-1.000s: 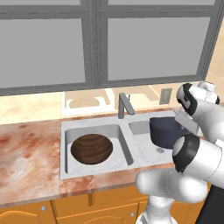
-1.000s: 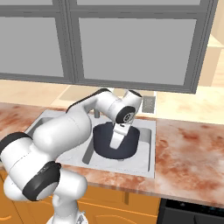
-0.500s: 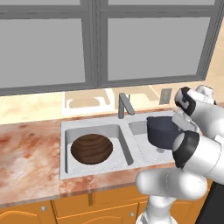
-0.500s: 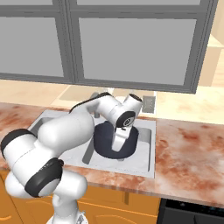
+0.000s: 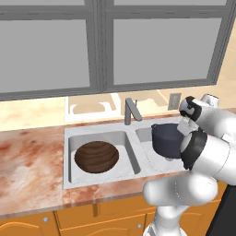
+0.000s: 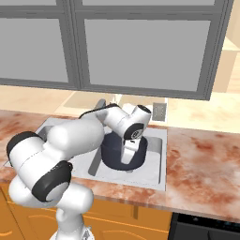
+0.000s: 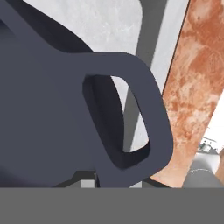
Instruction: Place the bowl in the left basin and the pot in the right basin of the sink.
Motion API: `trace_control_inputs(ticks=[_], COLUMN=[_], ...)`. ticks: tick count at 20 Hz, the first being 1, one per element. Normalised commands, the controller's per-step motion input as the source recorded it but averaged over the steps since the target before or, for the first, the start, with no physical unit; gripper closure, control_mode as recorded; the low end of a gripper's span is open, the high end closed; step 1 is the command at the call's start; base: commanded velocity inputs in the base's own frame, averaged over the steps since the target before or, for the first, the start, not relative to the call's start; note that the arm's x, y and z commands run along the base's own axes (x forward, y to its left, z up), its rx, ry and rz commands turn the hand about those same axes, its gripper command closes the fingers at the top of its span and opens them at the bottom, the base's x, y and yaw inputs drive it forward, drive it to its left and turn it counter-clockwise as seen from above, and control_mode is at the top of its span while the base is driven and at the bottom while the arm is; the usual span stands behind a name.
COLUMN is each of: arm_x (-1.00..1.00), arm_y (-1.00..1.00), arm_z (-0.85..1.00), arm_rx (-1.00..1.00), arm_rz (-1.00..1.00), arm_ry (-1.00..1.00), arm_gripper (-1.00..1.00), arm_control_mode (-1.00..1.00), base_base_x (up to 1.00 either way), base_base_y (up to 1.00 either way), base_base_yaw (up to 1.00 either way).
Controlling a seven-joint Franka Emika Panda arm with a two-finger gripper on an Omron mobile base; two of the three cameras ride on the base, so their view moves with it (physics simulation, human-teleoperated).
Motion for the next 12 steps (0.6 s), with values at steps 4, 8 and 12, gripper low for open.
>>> trace_control_inputs(ticks=[4,8,12], arm_x=[0.2,0.23,0.2], arm_y=[-0.04,-0.04,-0.02], arm_z=[-0.2,-0.18,-0.17], arm_rx=[0.0,0.0,0.0], arm_rz=[0.04,0.04,0.05], arm_ry=[0.0,0.0,0.0], arm_gripper=[1.0,1.0,1.0], arm_control_mode=[-1.0,-1.0,-1.0], base_base_x=[0.0,0.0,0.0], base_base_y=[0.0,0.0,0.0], base_base_yaw=[0.0,0.0,0.0])
